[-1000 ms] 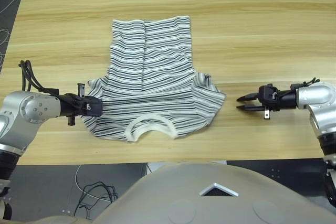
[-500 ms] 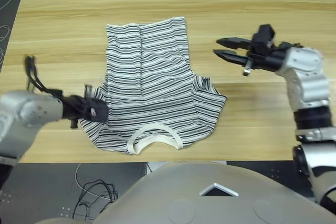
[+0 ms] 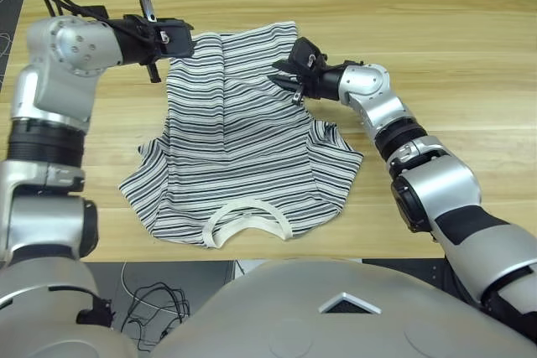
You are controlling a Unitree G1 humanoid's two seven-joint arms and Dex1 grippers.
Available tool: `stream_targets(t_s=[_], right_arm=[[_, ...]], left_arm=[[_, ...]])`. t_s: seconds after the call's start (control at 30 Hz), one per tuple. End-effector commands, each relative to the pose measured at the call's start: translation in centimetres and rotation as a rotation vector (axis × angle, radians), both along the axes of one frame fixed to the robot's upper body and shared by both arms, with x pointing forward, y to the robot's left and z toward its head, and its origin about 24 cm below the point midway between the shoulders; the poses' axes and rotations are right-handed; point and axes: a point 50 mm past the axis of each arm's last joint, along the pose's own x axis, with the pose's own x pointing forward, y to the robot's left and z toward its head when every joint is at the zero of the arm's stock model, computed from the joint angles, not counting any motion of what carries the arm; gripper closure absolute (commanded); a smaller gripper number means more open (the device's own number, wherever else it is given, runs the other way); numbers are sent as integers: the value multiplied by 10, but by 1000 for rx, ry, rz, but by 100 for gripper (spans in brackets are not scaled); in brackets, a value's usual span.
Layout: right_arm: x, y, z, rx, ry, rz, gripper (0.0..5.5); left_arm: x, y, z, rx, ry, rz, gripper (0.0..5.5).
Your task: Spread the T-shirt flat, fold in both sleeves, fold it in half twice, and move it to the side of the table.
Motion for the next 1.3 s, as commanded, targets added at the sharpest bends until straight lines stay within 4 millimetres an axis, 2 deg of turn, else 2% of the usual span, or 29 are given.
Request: stream_targets(t_s=[0.03,0.13,0.33,0.5,0.7,0.8,0.93,1.07,1.2,1.3], right_arm=[[9,13,8,-97,-44,-35,434],[10,9,0,-185,-50,-72,434],[10,-12,-15,-387,-85,-112,434],[12,-46,-24,-551,-104,-131,434],[13,-70,-29,-622,-106,-152,434],[12,-65,-27,-572,-108,-131,434],[9,-36,-15,-384,-152,-49,434],[10,-25,-4,-305,-205,5,434],[14,-25,8,-286,-265,34,434],[18,-23,17,-299,-334,35,434]], left_arm=[[10,8,-44,84,76,147,455],[2,20,-65,130,120,237,455],[-13,35,-84,197,178,289,455],[-17,49,-80,176,159,331,455],[-18,57,-74,166,132,346,455],[-16,57,-70,154,85,336,455],[13,32,-35,-25,-193,286,455],[24,16,-11,-123,-318,199,455],[21,30,-3,-62,-359,200,455],[12,41,-3,-47,-359,172,455]])
